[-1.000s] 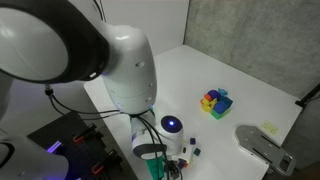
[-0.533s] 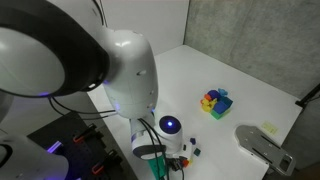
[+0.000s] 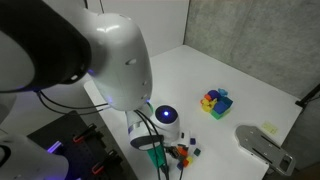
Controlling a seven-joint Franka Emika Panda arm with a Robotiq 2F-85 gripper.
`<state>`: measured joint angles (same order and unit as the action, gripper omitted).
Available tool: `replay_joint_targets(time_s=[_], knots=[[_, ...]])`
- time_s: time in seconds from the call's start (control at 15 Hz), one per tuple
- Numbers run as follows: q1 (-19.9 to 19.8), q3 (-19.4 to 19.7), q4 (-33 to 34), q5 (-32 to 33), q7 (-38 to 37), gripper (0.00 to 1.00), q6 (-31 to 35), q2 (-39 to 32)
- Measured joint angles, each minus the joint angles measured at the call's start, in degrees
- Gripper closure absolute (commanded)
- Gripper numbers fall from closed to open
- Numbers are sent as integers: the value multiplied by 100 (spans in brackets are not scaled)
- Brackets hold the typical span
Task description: Put one purple block inside the green bowl
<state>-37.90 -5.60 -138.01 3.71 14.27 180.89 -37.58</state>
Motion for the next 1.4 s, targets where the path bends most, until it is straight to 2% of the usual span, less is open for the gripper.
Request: replay_joint_targets(time_s=[0.47, 0.6, 0.8, 0.87, 0.93, 1.0, 1.27, 1.4], knots=[[354, -535, -767, -9, -185, 85, -3, 1134], [677, -598, -941, -72, -388, 85, -20, 1475], [1403, -582, -1109, -292, -720, 85, -105, 1853], [1684, -554, -1150, -354, -841, 82, -124, 1942], [1973, -512, -1179, -412, -962, 35, -139, 2009], [2275, -446, -1198, -444, -1085, 34, -171, 2058], [3269, -64, -1207, -459, -1512, 4, -379, 2177], [3556, 164, -1207, -459, -1627, 0, -525, 2255]])
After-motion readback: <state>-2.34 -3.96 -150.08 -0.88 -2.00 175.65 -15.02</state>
